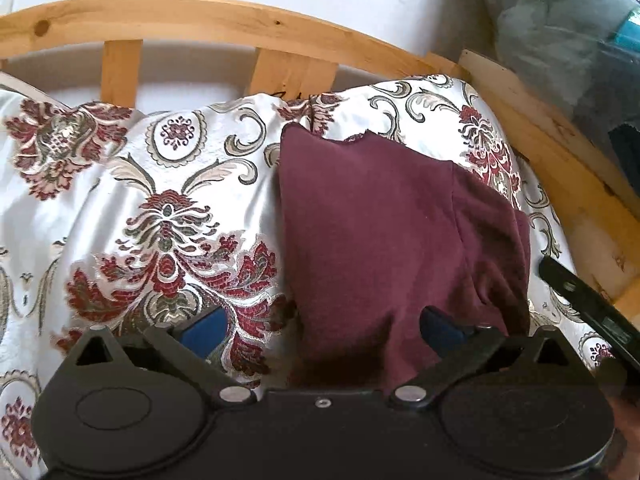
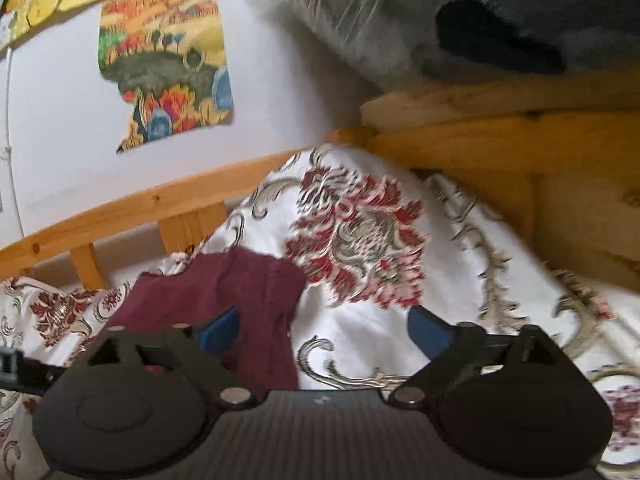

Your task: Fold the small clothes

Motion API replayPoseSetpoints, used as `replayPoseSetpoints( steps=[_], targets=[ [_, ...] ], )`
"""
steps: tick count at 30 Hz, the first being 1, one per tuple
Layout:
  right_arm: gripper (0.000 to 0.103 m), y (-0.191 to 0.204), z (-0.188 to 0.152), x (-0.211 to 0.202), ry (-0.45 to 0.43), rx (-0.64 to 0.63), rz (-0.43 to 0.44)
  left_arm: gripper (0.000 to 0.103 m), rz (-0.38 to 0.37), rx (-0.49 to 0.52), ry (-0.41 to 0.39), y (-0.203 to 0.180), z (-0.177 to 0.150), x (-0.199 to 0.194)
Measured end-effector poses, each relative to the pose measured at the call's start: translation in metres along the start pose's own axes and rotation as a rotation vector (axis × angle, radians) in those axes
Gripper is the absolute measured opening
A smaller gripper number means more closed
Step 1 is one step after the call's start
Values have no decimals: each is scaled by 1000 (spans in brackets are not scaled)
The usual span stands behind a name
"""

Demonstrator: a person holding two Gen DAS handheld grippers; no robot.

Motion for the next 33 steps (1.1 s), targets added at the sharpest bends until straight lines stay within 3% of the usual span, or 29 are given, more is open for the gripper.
replayPoseSetpoints(
  steps=[11,16,24,33],
  targets=[
    [103,-5,18,-81,-141,-54,-32,102,116,125,-161,-44,-1,-61],
    [103,5,21,-106,-168,-91,-36,102,141,110,-256,-57,-10,-99],
    [103,26,20,-151,-214,-132,8,102,161,133,-313,-61,-39,-136],
    [103,30,4,-187,-209,-136,-29,102,184,98,-349,-54,-62,-167]
  ],
)
Point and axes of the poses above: each gripper's, at about its wrist camera, not at the fingertips, and x roughly the way its jaws point, y to its left, z to its top, the point moved 5 cm from there along x, roughly the way its jaws point, and after that the axes turned 1 degree about y, right-handed, at the moved point
